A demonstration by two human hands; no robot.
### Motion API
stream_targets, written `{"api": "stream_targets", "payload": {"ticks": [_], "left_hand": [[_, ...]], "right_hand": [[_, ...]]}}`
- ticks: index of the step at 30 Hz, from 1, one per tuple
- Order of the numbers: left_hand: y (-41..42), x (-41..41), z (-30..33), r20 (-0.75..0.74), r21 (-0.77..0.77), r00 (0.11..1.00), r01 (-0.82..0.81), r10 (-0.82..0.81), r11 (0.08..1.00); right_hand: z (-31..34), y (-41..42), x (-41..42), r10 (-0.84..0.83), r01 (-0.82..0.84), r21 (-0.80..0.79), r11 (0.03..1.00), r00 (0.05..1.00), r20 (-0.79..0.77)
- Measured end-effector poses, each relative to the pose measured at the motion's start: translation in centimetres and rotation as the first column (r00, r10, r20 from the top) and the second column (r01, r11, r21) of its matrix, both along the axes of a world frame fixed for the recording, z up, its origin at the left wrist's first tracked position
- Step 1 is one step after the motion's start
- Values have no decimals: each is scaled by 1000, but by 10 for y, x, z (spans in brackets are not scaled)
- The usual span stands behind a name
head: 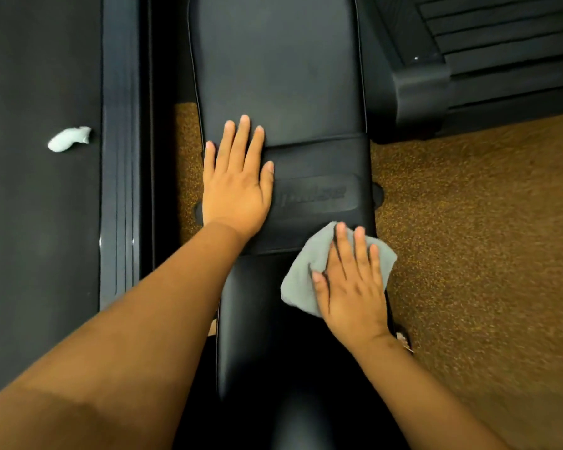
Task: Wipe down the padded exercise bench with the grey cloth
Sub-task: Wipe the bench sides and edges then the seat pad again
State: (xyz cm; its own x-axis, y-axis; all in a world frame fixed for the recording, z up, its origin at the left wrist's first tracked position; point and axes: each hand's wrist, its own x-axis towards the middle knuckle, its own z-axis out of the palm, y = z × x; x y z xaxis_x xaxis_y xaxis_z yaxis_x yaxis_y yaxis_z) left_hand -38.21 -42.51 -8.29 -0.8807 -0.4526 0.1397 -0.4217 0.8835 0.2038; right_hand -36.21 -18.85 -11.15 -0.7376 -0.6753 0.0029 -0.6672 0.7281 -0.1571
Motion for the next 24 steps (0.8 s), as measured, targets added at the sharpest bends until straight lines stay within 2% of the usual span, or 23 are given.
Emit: {"api": "stream_targets", "payload": {"ticks": [4,8,14,24], "left_hand": [[-2,-3,-2,-27,-5,1000,-6,6,1000],[-4,-2,-5,-41,-18,999,-3,2,1000],[-5,-1,-7,-50,-24,999,-3,2,1000],[-8,-2,-7,-31,48,999,33,-32,998]], "right_hand": [[18,-60,-70,-158,159,-70,985,987,23],[31,-113,-108,-145,144,-40,989,989,-26],[28,-109,-107,-48,50,22,999,996,-76],[29,-115,-107,-109,108,-12,994,991,-73]]}}
